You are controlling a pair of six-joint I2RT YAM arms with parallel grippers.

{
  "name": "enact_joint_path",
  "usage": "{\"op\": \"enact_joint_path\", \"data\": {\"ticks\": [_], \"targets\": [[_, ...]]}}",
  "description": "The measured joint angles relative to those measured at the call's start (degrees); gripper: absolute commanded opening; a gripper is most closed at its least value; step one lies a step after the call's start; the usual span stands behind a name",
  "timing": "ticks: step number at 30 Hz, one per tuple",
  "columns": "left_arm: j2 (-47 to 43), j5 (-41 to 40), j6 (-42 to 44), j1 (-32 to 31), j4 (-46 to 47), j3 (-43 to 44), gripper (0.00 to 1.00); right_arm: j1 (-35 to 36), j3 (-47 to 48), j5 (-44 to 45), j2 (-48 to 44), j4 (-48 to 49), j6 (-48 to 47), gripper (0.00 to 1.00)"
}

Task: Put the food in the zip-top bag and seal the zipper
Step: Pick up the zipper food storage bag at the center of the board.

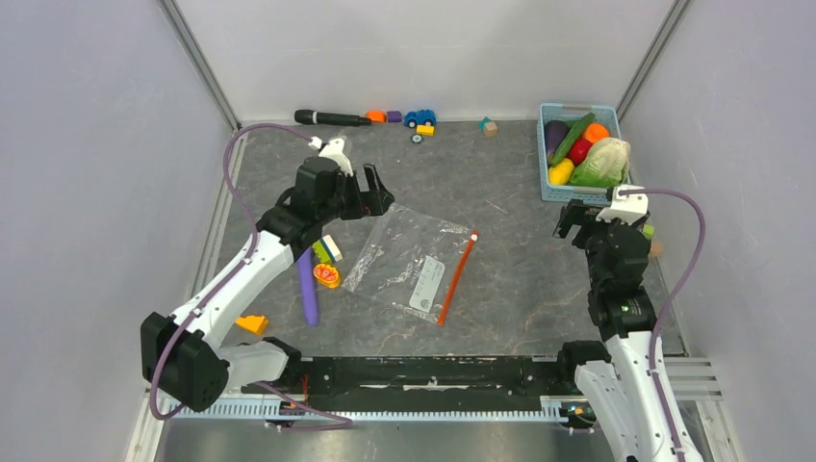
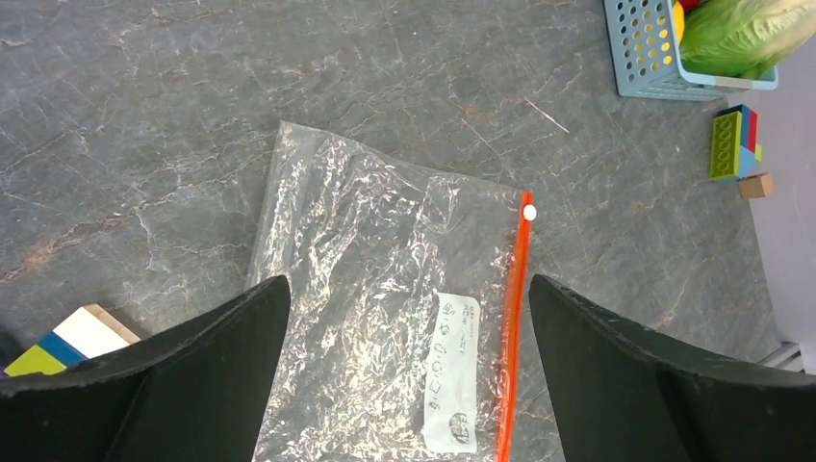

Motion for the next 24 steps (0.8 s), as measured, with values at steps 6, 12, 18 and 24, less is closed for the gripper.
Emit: {"op": "enact_joint_path", "data": {"ticks": [6, 12, 18, 24], "targets": [[-0.37, -0.28, 0.00, -2.43, -0.59, -0.04, 1.00, 0.00, 0.74, -3.82, -0.04, -1.38, 1.36, 0.98], [3.10, -1.44, -0.39, -10.67, -1.95, -0.04, 1.00, 0.00, -0.70, -6.08, 1.73, -0.50, 2.10, 0.98], [14.12, -5.05, -1.64, -20.57, -4.74, 2.03, 1.00, 0.00, -2.56, -5.84, 2.97, 0.24, 3.48, 0.98], [27.08, -12.35, -1.62, -30.93, -9.20, 12.13, 1.00, 0.00, -3.98, -4.52, 2.67, 0.66, 4.50, 0.98]]}}
